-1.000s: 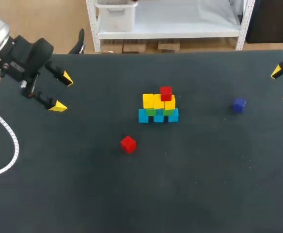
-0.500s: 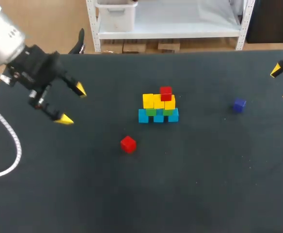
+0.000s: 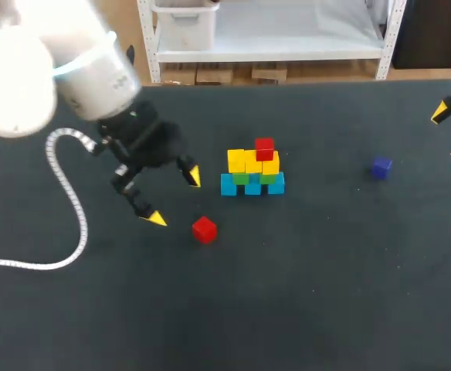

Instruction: Place the blue cubes, place green cubes on the blue cubes, place the yellow cubes on the green cubes, then place the red cubes on the yellow cubes, and place purple cube on the red cubes.

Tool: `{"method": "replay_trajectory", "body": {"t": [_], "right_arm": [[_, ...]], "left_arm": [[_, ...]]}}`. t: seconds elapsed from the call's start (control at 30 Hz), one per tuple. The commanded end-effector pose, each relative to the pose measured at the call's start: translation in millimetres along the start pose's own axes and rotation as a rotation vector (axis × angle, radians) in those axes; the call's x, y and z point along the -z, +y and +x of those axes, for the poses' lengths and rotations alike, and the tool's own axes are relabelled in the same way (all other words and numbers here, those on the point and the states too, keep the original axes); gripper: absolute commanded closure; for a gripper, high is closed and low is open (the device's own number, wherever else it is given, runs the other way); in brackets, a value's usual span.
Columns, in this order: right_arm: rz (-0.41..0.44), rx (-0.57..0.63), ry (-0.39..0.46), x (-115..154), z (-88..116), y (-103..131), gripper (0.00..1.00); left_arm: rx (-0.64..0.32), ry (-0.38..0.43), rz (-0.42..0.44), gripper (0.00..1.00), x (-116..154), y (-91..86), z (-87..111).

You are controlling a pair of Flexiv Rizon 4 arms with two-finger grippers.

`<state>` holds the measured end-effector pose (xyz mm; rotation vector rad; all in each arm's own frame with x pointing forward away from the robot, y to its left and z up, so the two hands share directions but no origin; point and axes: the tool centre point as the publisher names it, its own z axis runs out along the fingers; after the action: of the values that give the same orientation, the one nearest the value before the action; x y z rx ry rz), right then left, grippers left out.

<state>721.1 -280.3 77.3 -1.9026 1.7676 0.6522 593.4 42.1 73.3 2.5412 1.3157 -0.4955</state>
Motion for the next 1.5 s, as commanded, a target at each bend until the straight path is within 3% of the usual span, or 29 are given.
{"method": "replay_trajectory", "body": {"t": [0.03,0.43,0.83,0.93,1.03,1.1,1.17,1.4,1.43,1.47,1.5], "right_arm": [[0.000,0.001,-0.002,0,0,0,0.00],[0.000,0.001,-0.002,0,0,0,0.00],[0.000,0.001,-0.002,0,0,0,0.00],[0.000,0.001,-0.002,0,0,0,0.00],[0.000,0.001,-0.002,0,0,0,0.00],[0.000,0.001,-0.002,0,0,0,0.00],[0.000,0.001,-0.002,0,0,0,0.00],[0.000,0.001,-0.002,0,0,0,0.00],[0.000,0.001,-0.002,0,0,0,0.00],[0.000,0.001,-0.002,0,0,0,0.00],[0.000,0.001,-0.002,0,0,0,0.00]], "left_arm": [[-0.008,0.020,0.085,0.00,-20,12.5,-5.8],[0.034,0.058,0.117,0.00,-56,14.0,-8.2],[0.004,0.053,0.115,0.00,-67,18.2,-4.3],[0.000,0.067,0.123,0.05,-69,18.4,-0.7],[0.001,0.070,0.120,0.22,-69,19.3,3.3],[0.002,0.074,0.119,0.53,-69,19.1,5.5],[0.002,0.077,0.120,0.59,-70,18.9,6.9],[-0.001,0.086,0.131,0.60,-75,16.5,8.3],[0.001,0.089,0.132,0.69,-75,15.9,8.3],[0.006,0.094,0.132,0.86,-76,15.6,8.3],[0.012,0.094,0.131,0.93,-76,15.4,8.3]]}}
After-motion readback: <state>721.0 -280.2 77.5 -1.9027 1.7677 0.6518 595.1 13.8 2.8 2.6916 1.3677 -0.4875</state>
